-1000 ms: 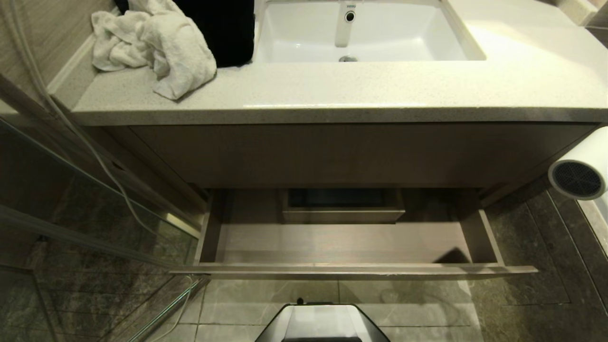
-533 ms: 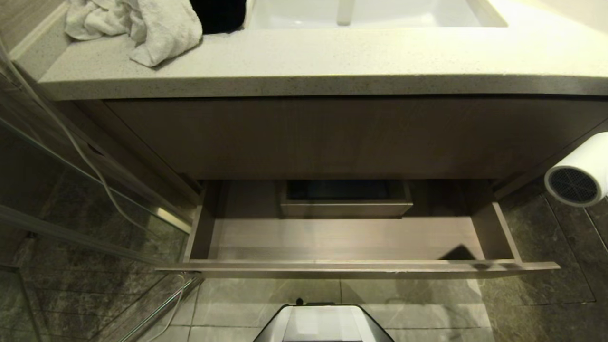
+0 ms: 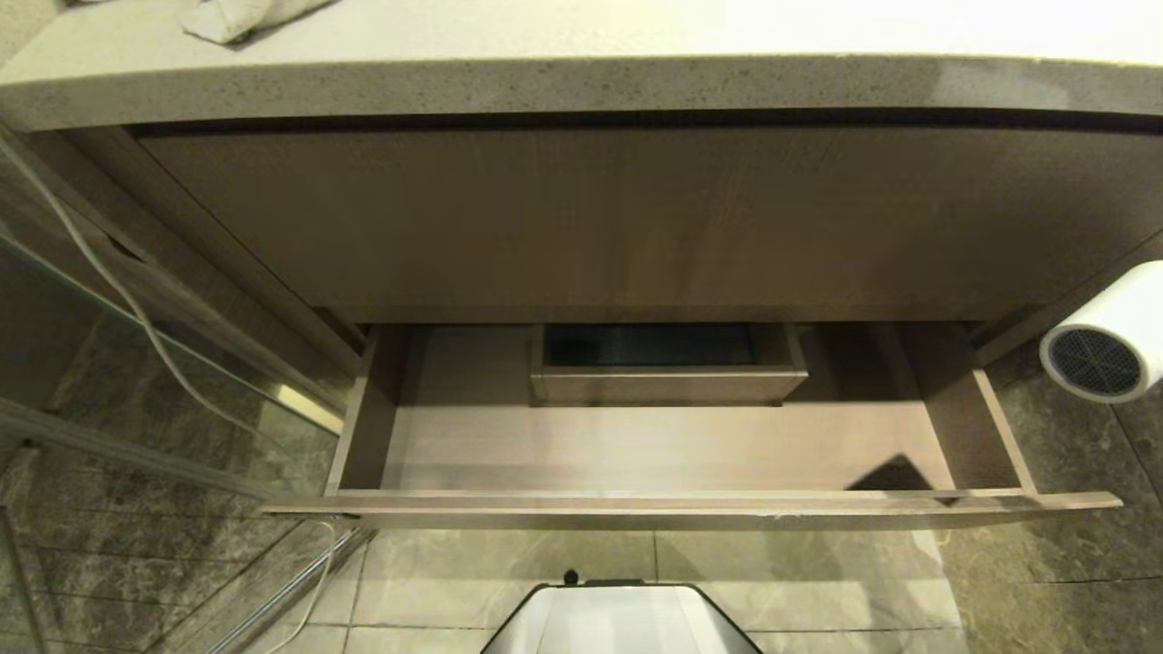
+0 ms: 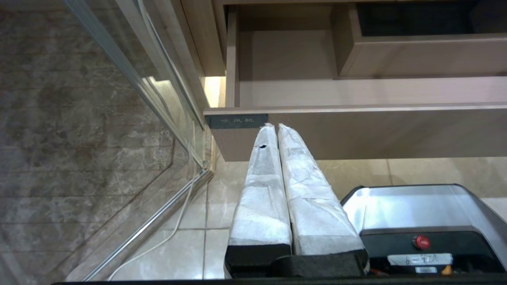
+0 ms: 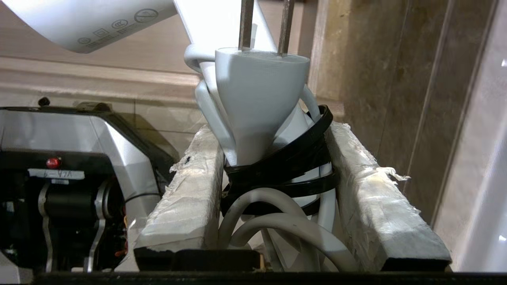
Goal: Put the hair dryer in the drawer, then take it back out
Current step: Put it into the drawer
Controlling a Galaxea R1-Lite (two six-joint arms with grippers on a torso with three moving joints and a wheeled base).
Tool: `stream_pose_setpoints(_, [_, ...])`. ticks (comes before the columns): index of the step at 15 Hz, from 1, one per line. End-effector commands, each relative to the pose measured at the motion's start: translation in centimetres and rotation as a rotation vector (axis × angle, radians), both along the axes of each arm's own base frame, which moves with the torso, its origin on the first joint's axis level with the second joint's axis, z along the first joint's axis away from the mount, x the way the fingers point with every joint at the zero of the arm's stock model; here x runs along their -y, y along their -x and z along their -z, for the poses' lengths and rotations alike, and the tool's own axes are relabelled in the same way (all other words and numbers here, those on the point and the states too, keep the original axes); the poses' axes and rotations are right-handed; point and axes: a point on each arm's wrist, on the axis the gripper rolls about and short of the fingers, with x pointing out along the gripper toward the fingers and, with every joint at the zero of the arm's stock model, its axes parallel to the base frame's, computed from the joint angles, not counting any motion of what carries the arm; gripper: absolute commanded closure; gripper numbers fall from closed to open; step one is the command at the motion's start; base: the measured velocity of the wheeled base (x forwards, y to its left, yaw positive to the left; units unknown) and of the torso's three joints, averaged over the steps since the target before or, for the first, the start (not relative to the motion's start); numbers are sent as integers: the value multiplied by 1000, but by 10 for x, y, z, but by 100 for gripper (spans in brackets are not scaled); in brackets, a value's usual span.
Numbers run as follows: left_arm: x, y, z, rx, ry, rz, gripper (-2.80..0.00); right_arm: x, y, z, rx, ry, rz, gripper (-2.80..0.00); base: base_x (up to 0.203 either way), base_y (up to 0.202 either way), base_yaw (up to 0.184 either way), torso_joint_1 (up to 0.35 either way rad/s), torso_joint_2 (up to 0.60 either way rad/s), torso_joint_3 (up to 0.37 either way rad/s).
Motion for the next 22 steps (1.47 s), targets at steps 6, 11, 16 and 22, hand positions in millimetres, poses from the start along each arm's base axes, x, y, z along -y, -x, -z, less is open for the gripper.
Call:
stream_pose_setpoints(6, [0, 0, 0, 1, 0, 0, 0, -6, 5, 10, -19, -19, -9, 0, 0, 0, 0, 32, 121, 171])
stream_pose_setpoints(11, [0, 0, 0, 1, 0, 0, 0, -8, 6, 13, -25, -26, -9, 0, 0, 0, 0, -141, 360, 227])
stream_pose_setpoints(16, [0, 0, 0, 2, 0, 0, 0, -8, 6, 16, -30, -32, -9, 0, 0, 0, 0, -61, 348, 275])
stream_pose_setpoints(22, [0, 0, 0, 2, 0, 0, 0, -9, 7, 32, -79, -90, -10, 0, 0, 0, 0, 60, 185, 230])
